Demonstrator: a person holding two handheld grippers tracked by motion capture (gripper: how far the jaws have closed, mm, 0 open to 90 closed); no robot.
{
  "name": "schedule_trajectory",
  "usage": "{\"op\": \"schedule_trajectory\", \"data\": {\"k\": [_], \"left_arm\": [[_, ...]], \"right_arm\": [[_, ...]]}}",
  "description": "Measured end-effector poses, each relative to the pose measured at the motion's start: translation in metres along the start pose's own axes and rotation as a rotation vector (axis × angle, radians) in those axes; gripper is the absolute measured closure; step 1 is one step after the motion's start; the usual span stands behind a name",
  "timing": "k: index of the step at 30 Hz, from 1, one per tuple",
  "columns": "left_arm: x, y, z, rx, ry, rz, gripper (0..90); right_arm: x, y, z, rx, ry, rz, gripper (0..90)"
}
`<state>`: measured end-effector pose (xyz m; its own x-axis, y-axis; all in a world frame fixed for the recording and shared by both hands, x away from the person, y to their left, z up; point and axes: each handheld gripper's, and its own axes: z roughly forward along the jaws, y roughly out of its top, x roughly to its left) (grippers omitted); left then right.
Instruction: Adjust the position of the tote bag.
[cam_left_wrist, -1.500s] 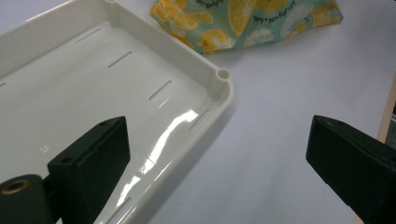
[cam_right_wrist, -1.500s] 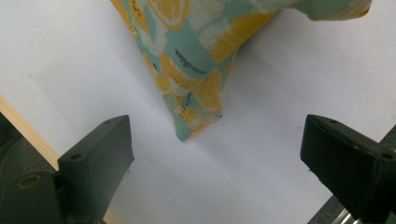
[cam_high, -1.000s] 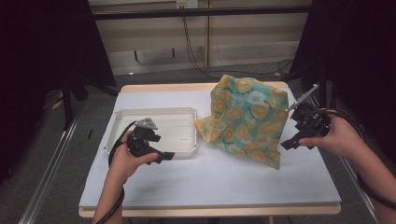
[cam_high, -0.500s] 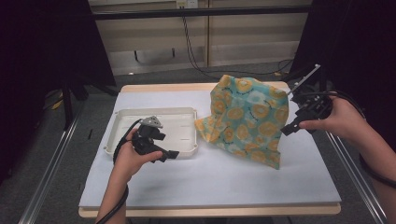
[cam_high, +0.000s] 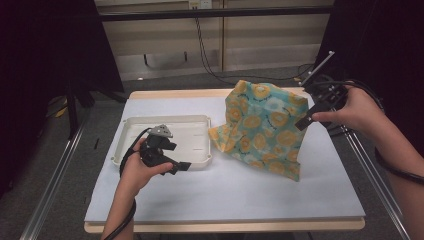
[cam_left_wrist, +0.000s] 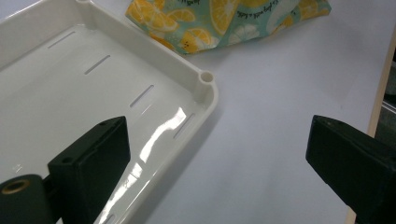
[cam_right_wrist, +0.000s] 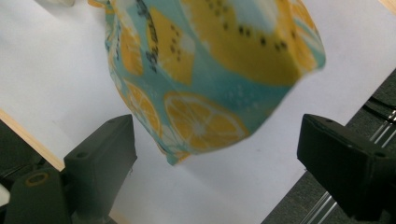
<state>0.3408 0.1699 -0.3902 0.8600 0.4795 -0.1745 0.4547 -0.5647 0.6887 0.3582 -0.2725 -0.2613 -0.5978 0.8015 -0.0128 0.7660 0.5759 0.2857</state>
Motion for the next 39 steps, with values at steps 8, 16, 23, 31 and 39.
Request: {"op": "schedule_trajectory", "data": {"k": [8,16,23,31,39], "left_arm": [[0.0,0.002,0.001,0.009,0.002,0.01,6.7],[0.0,-0.002,0.0,0.006,-0.001,0.001,6.7],[-0.001,-0.004,-0.001,0.023,0.012,0.004,7.1],[-0.001,-0.004,0.002,0.02,0.008,-0.003,7.1],[-0.001,-0.003,0.001,0.035,0.01,0.003,7.5]], "right_arm": [[0.004,0.021,0.005,0.006,-0.003,-0.013,13.5],[0.001,0.037,0.002,0.002,0.012,-0.016,18.4],[0.001,0.049,0.002,-0.022,0.034,0.007,34.6],[0.0,0.054,0.008,0.001,0.054,0.04,59.9],[0.01,0.058,0.006,0.02,0.085,0.018,89.8]]}}
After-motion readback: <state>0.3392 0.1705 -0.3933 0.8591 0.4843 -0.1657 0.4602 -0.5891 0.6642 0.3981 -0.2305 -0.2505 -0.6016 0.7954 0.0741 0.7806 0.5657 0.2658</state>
